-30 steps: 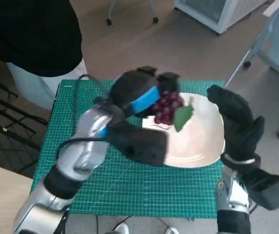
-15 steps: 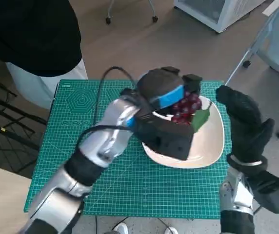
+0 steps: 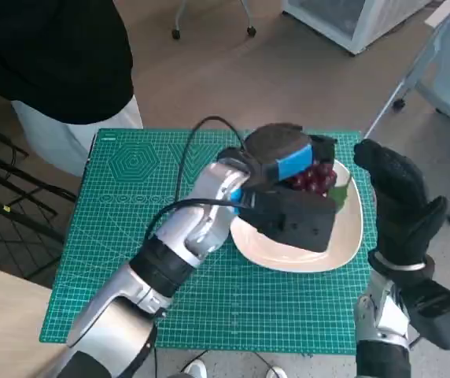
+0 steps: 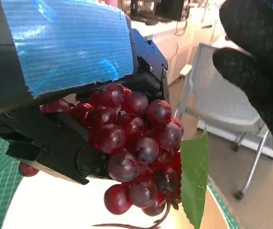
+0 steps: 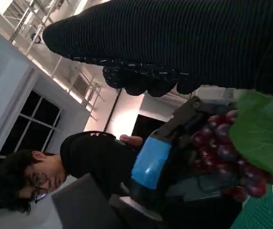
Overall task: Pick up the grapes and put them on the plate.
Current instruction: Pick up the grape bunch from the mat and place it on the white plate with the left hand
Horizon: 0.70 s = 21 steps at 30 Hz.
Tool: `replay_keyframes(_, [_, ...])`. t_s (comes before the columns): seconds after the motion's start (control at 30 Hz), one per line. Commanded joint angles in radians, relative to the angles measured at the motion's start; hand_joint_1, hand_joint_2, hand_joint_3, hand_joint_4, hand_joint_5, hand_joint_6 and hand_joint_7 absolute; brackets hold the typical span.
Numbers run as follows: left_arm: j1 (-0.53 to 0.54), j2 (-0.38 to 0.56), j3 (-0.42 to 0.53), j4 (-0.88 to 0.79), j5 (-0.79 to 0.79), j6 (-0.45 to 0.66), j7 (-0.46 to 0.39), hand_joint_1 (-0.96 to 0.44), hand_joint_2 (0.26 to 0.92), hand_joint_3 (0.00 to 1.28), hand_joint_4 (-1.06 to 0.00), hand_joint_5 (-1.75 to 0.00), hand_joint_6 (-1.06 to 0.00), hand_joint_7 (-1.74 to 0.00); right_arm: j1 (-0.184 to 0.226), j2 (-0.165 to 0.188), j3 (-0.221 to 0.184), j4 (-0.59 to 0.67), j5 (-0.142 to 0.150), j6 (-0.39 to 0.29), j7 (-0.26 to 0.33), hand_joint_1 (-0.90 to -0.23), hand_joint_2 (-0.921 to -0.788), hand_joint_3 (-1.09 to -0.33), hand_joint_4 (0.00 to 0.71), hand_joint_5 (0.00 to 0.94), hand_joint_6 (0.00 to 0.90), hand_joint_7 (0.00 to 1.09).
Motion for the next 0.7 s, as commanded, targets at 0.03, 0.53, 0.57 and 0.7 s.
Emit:
replay_keyframes(0.03, [-0.034, -0.009, -0.001, 0.041, -0.013, -0.013, 0.005, 0.0, 0.921, 0.23, -0.47, -1.39, -0.48, -1.34, 0.028, 0.01, -0.003, 0.014, 0.003, 0.004, -0.013, -0.696, -0.921, -0.647, 0.367, 0.002, 0.172, 0.33])
replay_keyframes(0.53, [-0.038, -0.023, 0.027, 0.138, -0.098, -0.053, -0.057, 0.19, 0.903, 0.24, -0.46, -1.33, -0.35, -0.57, 0.022, 0.019, 0.006, 0.02, -0.003, 0.009, -0.02, -0.697, -0.921, -0.649, 0.366, 0.001, 0.185, 0.3])
replay_keyframes(0.57, [-0.038, -0.021, 0.027, 0.143, -0.104, -0.056, -0.066, 0.14, 0.898, 0.2, -0.44, -1.17, -0.34, -0.4, 0.022, 0.019, 0.006, 0.019, -0.004, 0.009, -0.02, -0.697, -0.921, -0.649, 0.366, 0.001, 0.185, 0.3])
replay_keyframes(0.7, [-0.034, -0.014, 0.029, 0.154, -0.12, -0.066, -0.093, -0.3, 0.88, 0.07, -0.18, -0.33, -0.24, -0.09, 0.021, 0.021, 0.008, 0.016, -0.006, 0.011, -0.021, -0.697, -0.921, -0.651, 0.366, 0.0, 0.187, 0.3])
